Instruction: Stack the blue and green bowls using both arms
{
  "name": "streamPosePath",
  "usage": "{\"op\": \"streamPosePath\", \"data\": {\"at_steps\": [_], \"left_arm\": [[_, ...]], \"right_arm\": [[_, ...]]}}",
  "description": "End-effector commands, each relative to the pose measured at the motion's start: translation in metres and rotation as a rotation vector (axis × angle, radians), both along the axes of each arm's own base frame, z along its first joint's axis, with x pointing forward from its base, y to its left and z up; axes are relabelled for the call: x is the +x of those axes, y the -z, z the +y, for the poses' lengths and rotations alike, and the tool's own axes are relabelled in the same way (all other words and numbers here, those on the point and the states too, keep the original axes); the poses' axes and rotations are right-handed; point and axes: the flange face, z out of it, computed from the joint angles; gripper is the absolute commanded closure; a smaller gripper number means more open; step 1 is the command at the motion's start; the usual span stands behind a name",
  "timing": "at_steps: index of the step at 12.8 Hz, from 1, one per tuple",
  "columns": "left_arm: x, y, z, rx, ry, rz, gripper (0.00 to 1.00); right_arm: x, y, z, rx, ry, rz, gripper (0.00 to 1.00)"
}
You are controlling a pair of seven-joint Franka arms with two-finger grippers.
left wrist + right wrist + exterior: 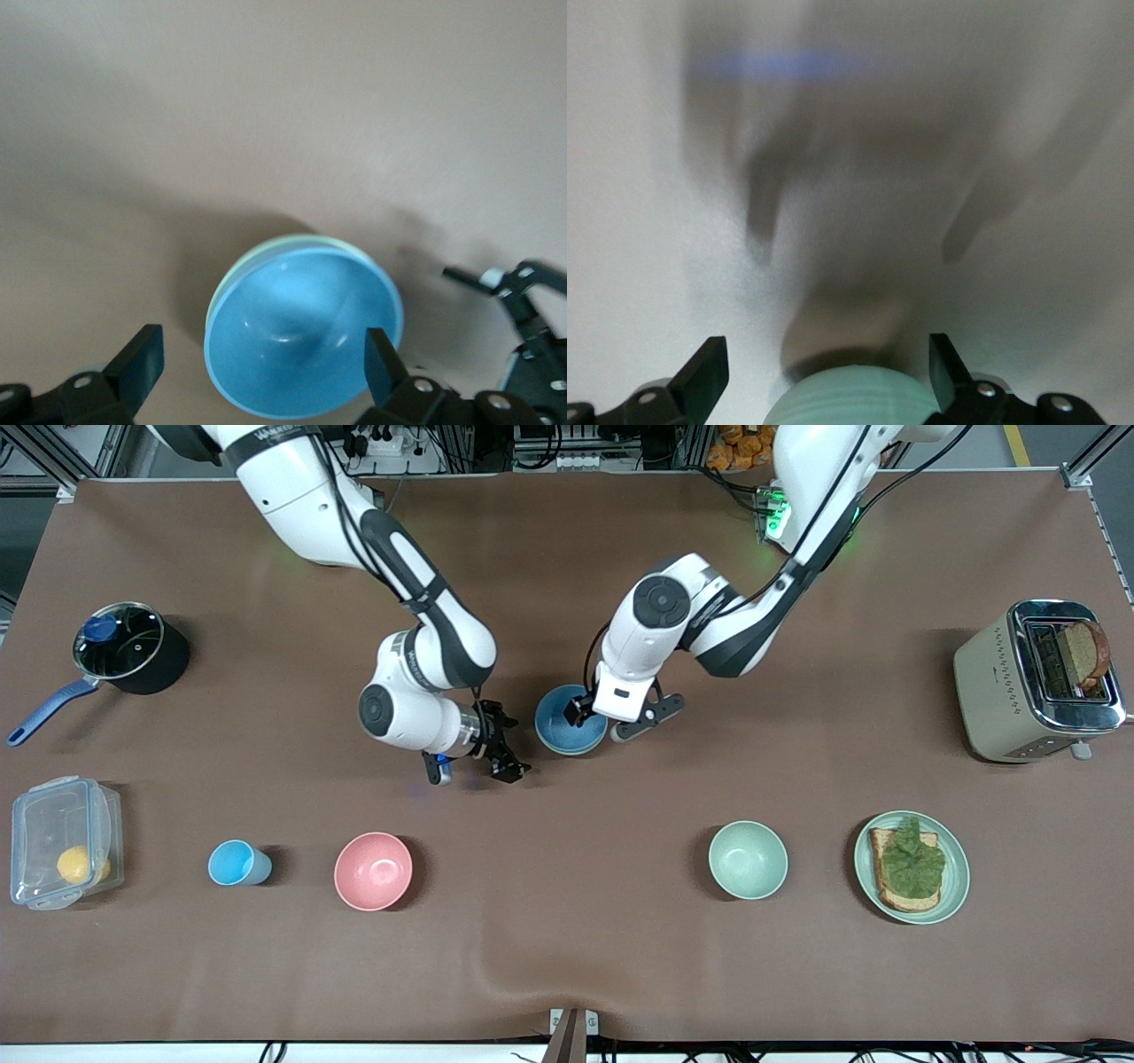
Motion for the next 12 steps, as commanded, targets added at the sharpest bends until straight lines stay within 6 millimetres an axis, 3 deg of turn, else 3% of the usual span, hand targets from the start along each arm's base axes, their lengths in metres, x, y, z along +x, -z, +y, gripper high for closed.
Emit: {"op": "streamPosePath", "data": {"at_steps": [1,3,5,7,9,12], "left_arm": [[0.011,-0.080,0.046,0.097,-0.029,-0.126,0.00],[0.024,-0.122,0.088,0.184,-0.003,-0.185,0.00],[0.040,-0.161,0.132,0.240,0.017,-0.196,0.00],[0.061,-0.202,0.178,0.283,0.049,-0.152,0.00],[0.070,-0.241,0.197,0.269,0.131,-0.119,0.00],[0.085,-0.270,0.250,0.249,0.156,-0.093,0.00]], "right_arm": [[0.009,-0.035,-0.036,-0.011,-0.060,0.034,0.00],[0.015,-0.062,-0.076,-0.087,-0.145,0.079,0.00],[0.024,-0.102,-0.126,-0.167,-0.198,0.094,0.00],[0.024,-0.144,-0.149,-0.265,-0.309,0.025,0.00],[0.026,-0.179,-0.168,-0.345,-0.353,-0.025,0.00],[0.032,-0.233,-0.192,-0.369,-0.418,-0.131,0.00]]}}
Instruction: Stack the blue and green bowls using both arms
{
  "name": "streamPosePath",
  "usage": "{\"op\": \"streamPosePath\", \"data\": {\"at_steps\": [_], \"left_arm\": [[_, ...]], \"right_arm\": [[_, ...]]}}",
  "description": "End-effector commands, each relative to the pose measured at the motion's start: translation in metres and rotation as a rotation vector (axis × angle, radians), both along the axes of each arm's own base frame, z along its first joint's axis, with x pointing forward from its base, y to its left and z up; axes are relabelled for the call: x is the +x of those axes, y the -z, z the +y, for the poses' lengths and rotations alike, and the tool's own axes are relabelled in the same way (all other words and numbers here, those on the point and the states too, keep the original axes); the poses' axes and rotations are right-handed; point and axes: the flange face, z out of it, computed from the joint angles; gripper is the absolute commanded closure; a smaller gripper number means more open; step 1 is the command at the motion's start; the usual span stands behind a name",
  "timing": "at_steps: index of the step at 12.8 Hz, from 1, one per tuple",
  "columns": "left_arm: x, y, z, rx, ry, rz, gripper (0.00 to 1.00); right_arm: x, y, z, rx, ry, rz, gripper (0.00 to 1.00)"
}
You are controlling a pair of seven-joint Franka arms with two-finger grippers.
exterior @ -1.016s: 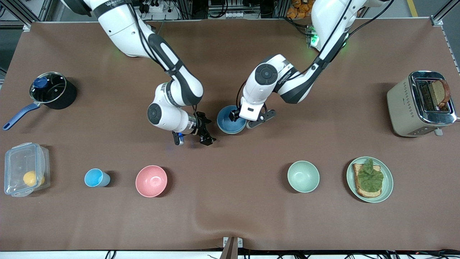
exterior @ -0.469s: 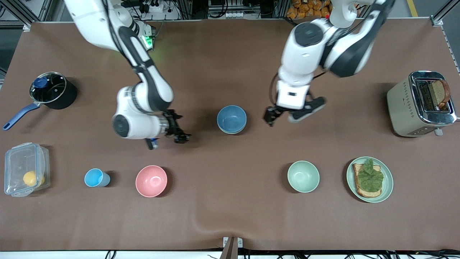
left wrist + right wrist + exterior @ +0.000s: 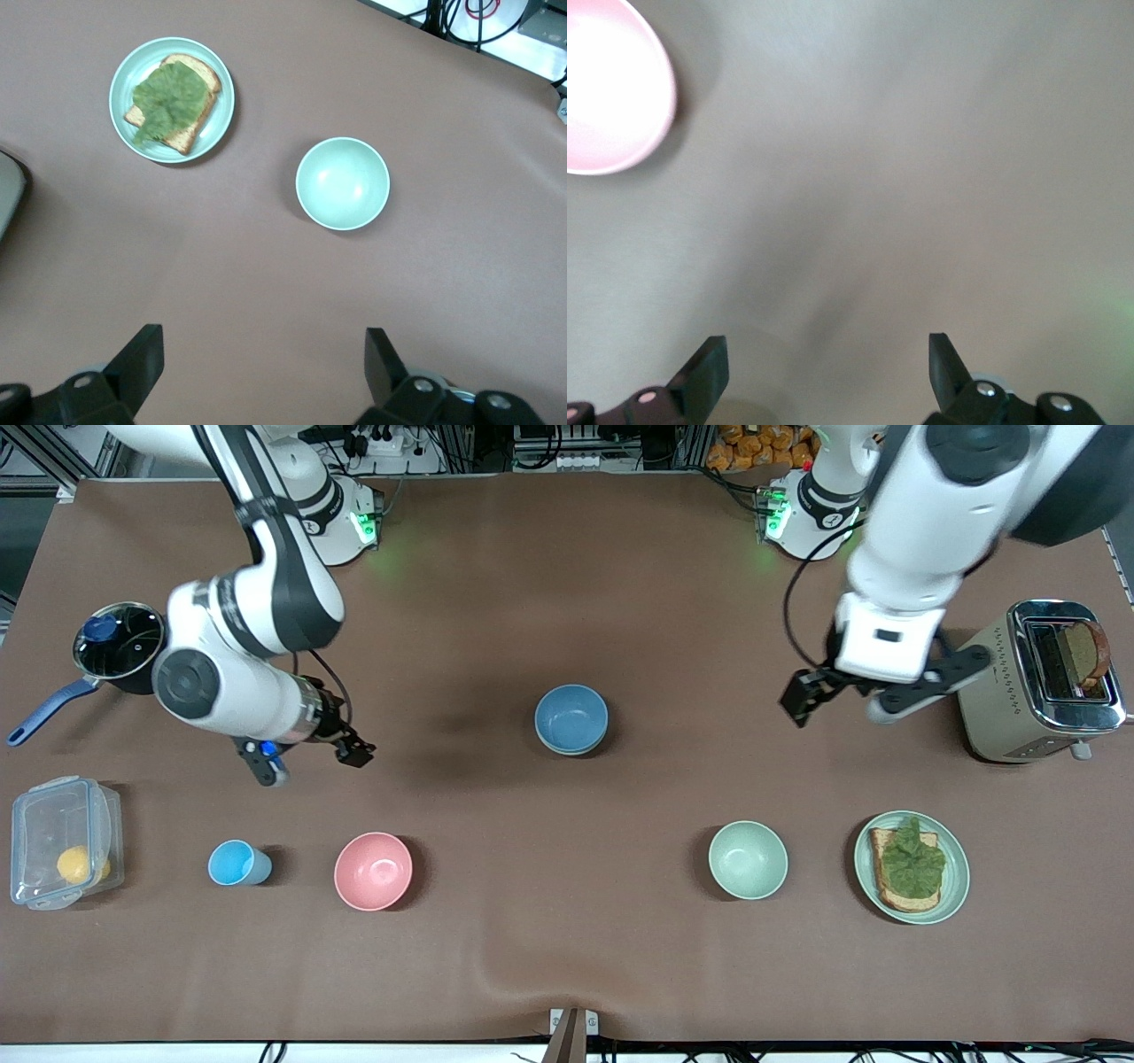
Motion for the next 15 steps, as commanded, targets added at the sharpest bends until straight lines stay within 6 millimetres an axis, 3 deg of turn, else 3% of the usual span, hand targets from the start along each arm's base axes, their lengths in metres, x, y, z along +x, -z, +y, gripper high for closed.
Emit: {"op": "streamPosePath", "data": {"at_steps": [1,3,5,8,11,13,15], "left_arm": [[0.009,-0.023,0.041,-0.031,0.056,0.047,0.00],[0.009,-0.035,0.060,-0.065,0.111,0.050,0.00],[0.014,-0.038,0.100,-0.080,0.163,0.060,0.00],[0.004,-0.051,0.136,-0.075,0.264,0.095,0.00],[-0.005,-0.055,0.157,-0.065,0.308,0.135,0.00],[-0.011,-0.049,0.159,-0.066,0.336,0.189,0.00],[-0.017,-0.050,0.158,-0.063,0.363,0.204,0.00]], "right_arm": [[-0.004,-0.047,-0.035,0.006,-0.158,-0.035,0.00],[0.008,-0.085,-0.083,0.045,-0.265,-0.033,0.00],[0.017,-0.119,-0.127,0.072,-0.367,-0.077,0.00],[0.023,-0.158,-0.195,0.101,-0.594,-0.159,0.00],[0.025,-0.186,-0.202,0.104,-0.723,-0.223,0.00],[0.024,-0.203,-0.186,0.085,-0.770,-0.257,0.00],[0.024,-0.236,-0.182,0.047,-0.774,-0.310,0.00]]}}
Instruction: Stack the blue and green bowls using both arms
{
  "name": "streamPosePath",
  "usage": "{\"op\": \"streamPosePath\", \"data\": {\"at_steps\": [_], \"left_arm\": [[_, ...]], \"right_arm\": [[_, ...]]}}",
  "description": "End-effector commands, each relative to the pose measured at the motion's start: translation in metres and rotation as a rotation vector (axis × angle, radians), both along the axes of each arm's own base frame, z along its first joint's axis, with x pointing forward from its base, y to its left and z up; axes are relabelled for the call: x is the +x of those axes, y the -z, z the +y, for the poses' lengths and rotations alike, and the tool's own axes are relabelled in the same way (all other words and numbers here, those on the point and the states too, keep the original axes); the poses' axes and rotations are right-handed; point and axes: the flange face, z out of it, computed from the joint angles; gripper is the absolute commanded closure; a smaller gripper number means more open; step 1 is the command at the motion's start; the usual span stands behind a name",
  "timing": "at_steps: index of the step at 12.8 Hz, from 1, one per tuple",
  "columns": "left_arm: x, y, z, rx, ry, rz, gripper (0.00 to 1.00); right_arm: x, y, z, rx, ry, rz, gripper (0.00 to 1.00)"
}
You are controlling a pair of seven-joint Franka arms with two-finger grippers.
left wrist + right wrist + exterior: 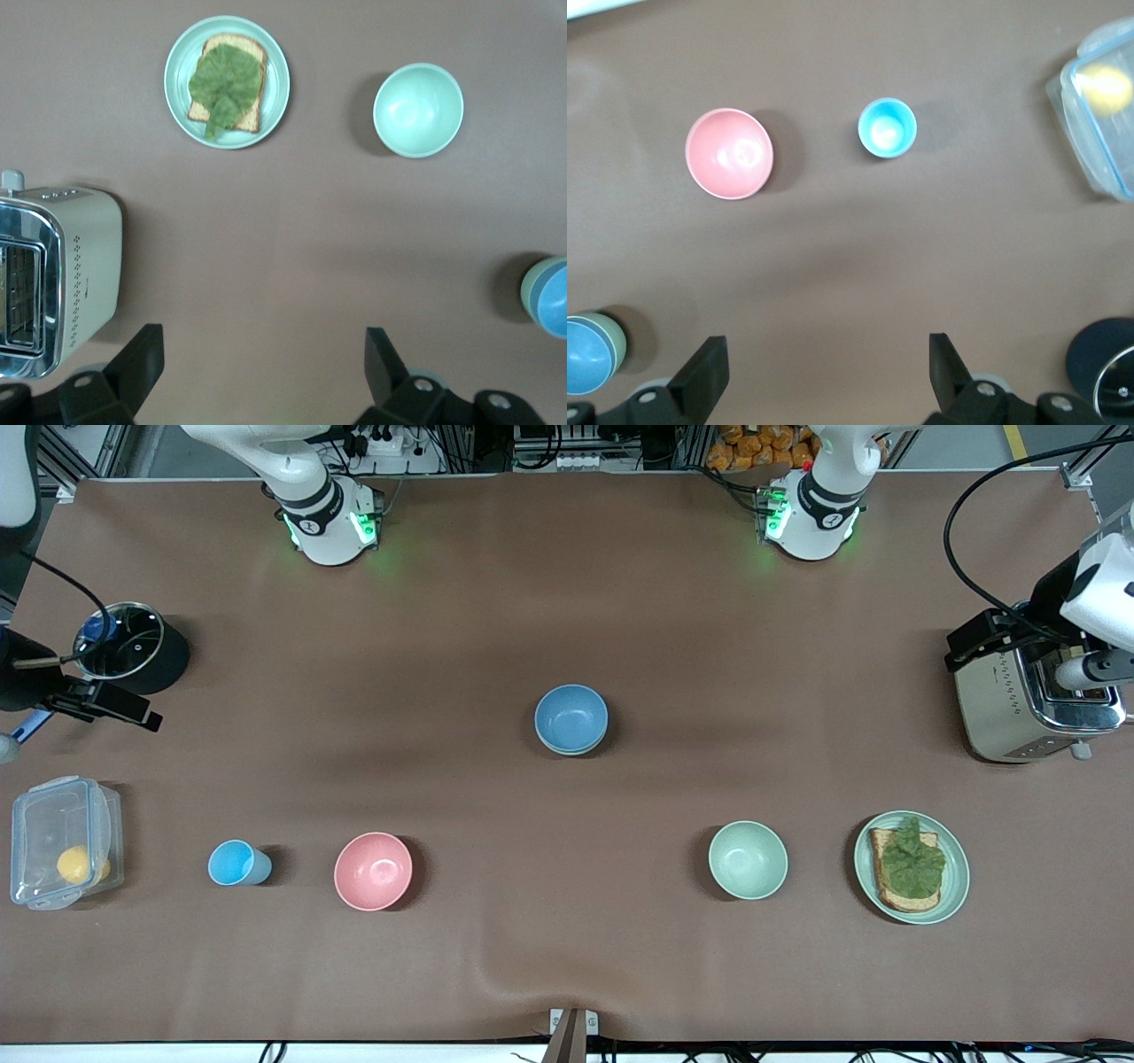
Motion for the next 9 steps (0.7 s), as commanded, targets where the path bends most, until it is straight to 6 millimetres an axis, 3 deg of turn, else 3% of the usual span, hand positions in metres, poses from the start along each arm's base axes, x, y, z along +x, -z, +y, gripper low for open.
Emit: {"op": "streamPosePath", "data": {"at_steps": [1,3,9], "left_arm": [[-0.012,-0.002,-0.001,-0.015,0.066,0.017,0.00],[-0.014,-0.005,-0.002,-0.016,0.086,0.014,0.00],[-0.019,-0.014,-0.004,-0.018,0.090,0.006,0.00]], "right_arm": [[-0.006,-0.039,0.008,-0.049,-0.030,-0.058,0.00],[-0.016,-0.051,0.009,-0.059,-0.040,-0.067,0.00],[-0.023,-0.048,0.003,-0.049,-0.029,-0.028,0.00]]}}
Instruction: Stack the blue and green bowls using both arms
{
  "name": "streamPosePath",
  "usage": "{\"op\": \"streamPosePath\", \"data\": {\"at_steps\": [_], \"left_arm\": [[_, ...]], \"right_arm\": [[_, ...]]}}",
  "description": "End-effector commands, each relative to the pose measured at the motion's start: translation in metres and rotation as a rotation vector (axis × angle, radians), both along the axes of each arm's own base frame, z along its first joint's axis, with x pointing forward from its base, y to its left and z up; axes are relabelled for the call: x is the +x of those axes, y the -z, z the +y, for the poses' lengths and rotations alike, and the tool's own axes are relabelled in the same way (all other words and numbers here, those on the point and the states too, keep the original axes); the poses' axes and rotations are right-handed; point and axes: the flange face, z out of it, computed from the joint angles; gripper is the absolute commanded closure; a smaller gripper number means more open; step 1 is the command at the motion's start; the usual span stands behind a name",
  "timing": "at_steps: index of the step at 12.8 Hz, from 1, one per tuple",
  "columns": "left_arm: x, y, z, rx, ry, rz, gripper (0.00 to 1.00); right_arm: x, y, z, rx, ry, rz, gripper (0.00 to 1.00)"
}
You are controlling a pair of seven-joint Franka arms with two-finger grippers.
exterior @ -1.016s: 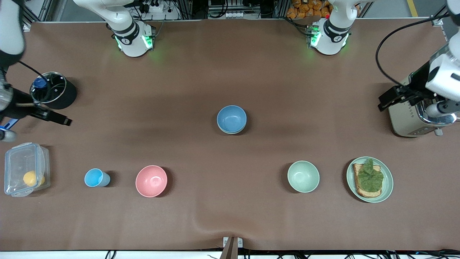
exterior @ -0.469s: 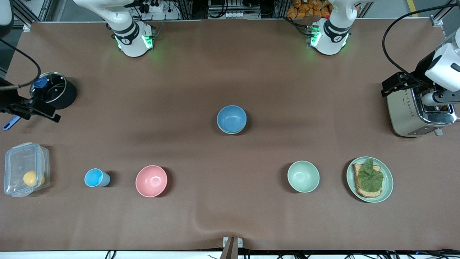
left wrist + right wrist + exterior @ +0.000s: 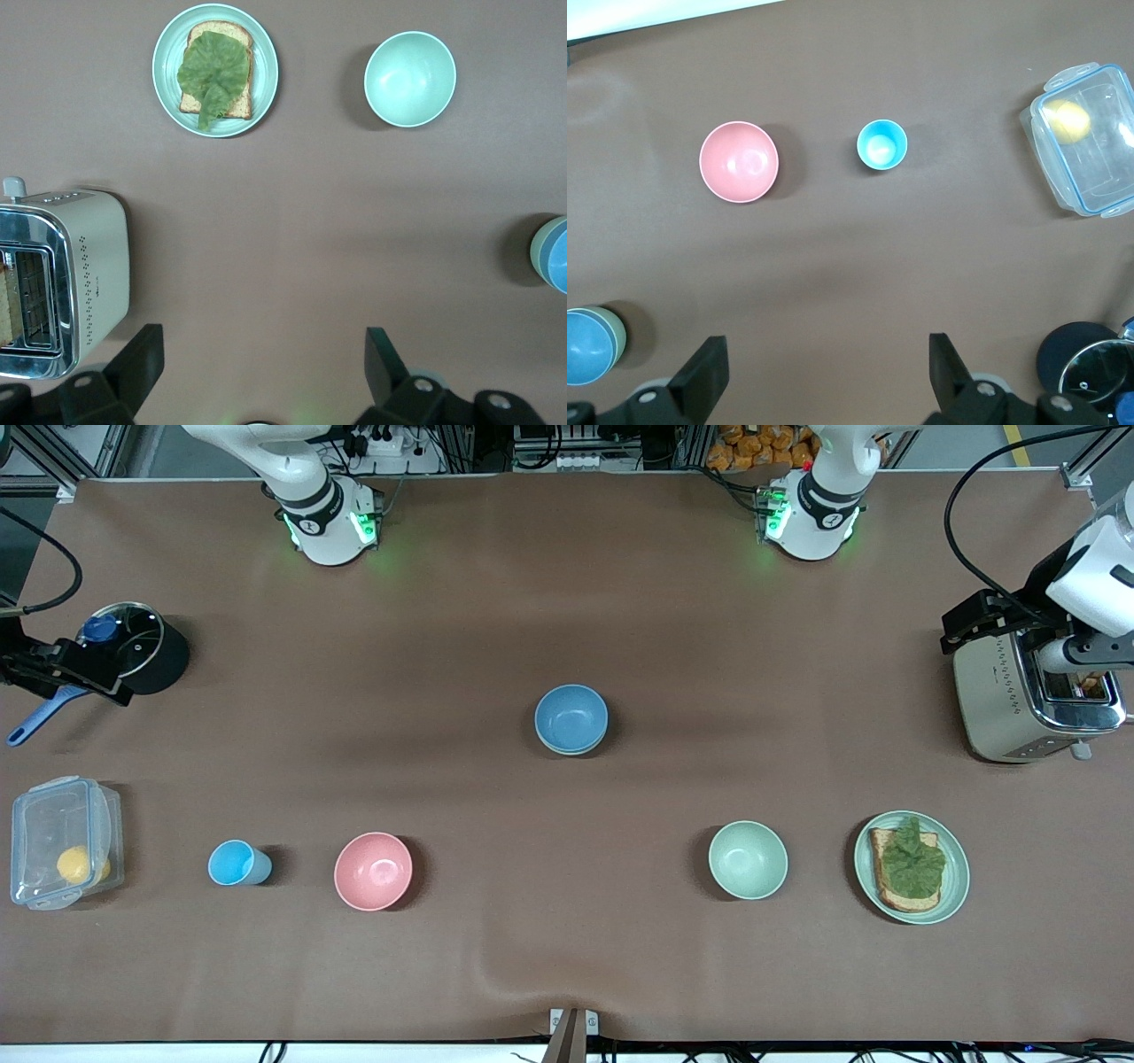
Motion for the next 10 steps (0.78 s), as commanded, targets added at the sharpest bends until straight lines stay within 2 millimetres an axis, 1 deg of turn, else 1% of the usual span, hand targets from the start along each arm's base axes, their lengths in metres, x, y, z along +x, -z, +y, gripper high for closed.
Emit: {"op": "streamPosePath", "data": {"at_steps": [1,2,4,5,8,10], "left_arm": [[-0.009,-0.008,-0.001,-0.032,0.005,-0.003,0.00],[-0.009,-0.007,-0.003,-0.048,0.004,0.000,0.00],[-0.008,-0.008,0.005,-0.069,-0.017,0.001,0.00],[-0.008,-0.008,0.004,-0.077,-0.018,0.000,0.00],[-0.008,-0.009,0.004,-0.075,-0.019,-0.001,0.00],[-0.008,-0.008,0.002,-0.068,-0.015,0.000,0.00]], "right_arm": [[-0.006,-0.003,0.003,-0.013,-0.009,0.003,0.00],[-0.006,-0.003,0.001,-0.015,-0.007,0.002,0.00],[-0.007,-0.004,-0.003,-0.012,0.001,0.000,0.00],[-0.013,-0.004,0.000,-0.016,-0.003,-0.006,0.00],[-0.028,0.011,-0.003,-0.024,0.009,-0.046,0.00],[-0.030,0.014,-0.001,-0.024,0.008,-0.050,0.00]]}}
